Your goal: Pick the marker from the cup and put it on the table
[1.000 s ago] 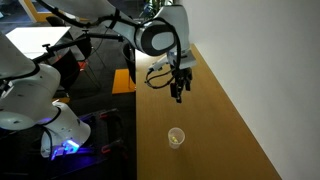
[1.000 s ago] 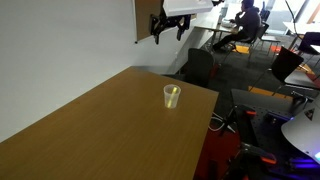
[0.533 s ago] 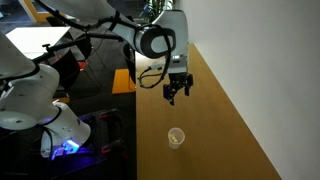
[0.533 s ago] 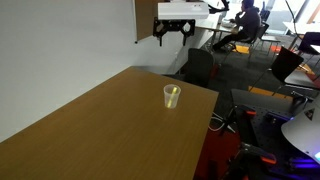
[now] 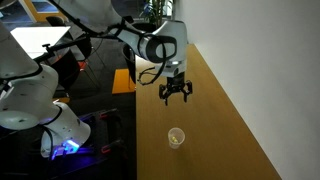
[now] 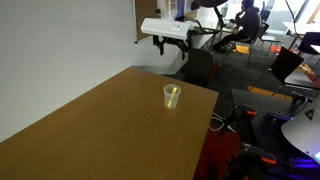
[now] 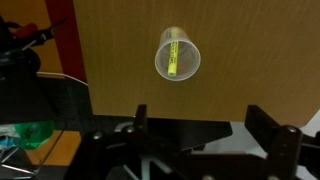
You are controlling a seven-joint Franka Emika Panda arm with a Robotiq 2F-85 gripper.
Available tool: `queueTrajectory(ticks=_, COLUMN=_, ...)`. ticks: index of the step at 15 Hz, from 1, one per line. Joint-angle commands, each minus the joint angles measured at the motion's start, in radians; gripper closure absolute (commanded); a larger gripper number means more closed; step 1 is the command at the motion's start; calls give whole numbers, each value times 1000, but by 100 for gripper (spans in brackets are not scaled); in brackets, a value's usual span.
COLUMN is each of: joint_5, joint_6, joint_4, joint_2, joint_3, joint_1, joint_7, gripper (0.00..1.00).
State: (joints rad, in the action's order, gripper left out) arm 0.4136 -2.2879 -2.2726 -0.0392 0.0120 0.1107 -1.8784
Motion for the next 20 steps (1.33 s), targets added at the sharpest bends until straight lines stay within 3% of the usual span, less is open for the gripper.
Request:
queueTrajectory(ticks=1, joint_5=-8, joint_6=-28, joint_4=49, joint_2=-79, joint_3=-44, joint_1=-31, joint_7=-191, gripper=0)
queueTrajectory(ticks=7, joint_5=-26, joint_6=-55, joint_4=100, joint_2=-182, joint_3=-112, joint_1=-48, joint_7=-385, gripper=0)
queueTrajectory(ticks=11, joint_5=-48, joint_6=-58, joint_4=161, joint_2=-268, joint_3=-141, joint_1=-48, joint_7=-366, gripper=0)
queueTrajectory(ticks=12, joint_5=-30, joint_6=-43, joint_4=115, joint_2=-219, joint_3=-147, joint_1=-58, joint_7=-358, gripper=0)
queueTrajectory(ticks=17, joint_5=-41, joint_6=-48, joint_4=151, joint_2=-268, joint_3=-157, joint_1=-63, joint_7=-356, gripper=0)
queueTrajectory(ticks=20, joint_5=-49, joint_6=-24, joint_4=155, joint_2=-285, joint_3=-168, joint_1=-87, joint_7=-422, gripper=0)
